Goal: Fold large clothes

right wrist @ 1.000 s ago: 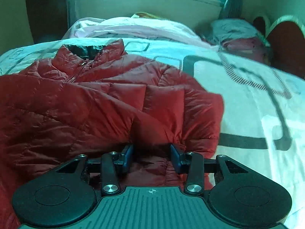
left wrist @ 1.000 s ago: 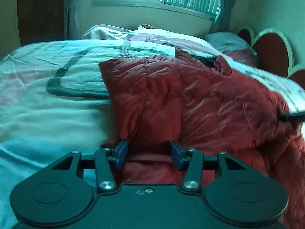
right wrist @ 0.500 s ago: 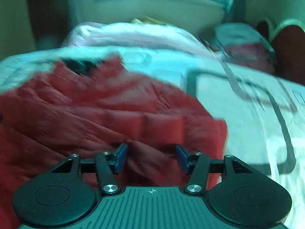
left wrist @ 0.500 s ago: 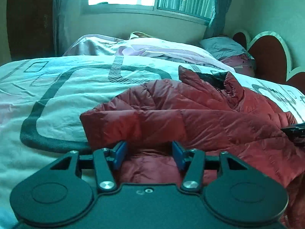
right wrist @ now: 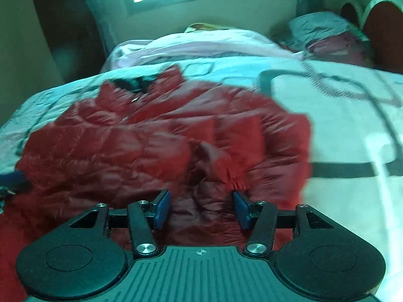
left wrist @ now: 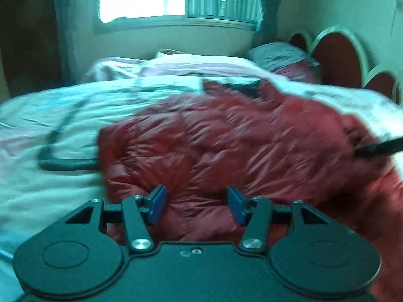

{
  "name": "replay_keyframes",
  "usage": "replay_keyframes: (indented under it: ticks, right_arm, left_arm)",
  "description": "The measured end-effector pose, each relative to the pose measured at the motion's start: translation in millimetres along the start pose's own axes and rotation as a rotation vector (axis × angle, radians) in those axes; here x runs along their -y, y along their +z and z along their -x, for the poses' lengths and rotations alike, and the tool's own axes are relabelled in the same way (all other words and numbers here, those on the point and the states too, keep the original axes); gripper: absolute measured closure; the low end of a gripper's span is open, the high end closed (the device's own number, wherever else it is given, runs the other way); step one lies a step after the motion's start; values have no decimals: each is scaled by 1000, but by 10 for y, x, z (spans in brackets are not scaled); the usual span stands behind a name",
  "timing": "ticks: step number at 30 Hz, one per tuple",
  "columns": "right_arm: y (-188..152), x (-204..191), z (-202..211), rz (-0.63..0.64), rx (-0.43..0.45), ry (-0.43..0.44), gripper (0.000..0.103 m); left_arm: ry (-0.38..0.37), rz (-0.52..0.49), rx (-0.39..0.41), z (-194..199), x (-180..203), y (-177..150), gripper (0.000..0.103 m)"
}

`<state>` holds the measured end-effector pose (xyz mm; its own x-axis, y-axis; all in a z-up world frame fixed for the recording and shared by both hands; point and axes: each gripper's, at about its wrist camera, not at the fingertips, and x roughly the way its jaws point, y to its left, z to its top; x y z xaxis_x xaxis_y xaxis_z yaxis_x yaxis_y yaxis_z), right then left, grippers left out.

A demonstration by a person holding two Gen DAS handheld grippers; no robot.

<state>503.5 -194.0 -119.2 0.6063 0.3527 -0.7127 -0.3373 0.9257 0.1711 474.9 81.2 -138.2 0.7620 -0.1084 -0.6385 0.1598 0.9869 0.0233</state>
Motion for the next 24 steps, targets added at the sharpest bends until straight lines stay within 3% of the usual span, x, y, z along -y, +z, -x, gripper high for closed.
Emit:
replay_keyframes:
  ticks: [5,8,11,13,15,17,19,22,24]
  right_arm:
    - [-54,14,77,1,19,-31,48]
    - [-49,79,229,-4,71,-62,48]
    - [-76,88,108,23,1,-76,48]
    - [-142,103,-47,41,-51,-93,48]
    - [-128,73,4,45,-42,-110,48]
    - [-117,69,190,25,20,-117,48]
    - [-130,90,304,-1,50,-108,48]
    - [-164,85,246,13,30,-104,48]
    - [-196,70,76,27,-21,-140,48]
  left_arm:
    - [26,1,-13,92,-103,-28,51]
    - [-2,30,45,285,-109,22,49]
    - [37,61,-48,128,-141,-85,48]
    - [48,74,-46,113,-135,-138,48]
    - [67,72,-47,194,-103,-119,49]
    - [63,68,-5,344,-79,-94,43]
    - [77,54,27,463,-56,-94,21]
    - [60,19,18,395,-30,-102,22]
    - [47,13,-83,136,-65,-90,23]
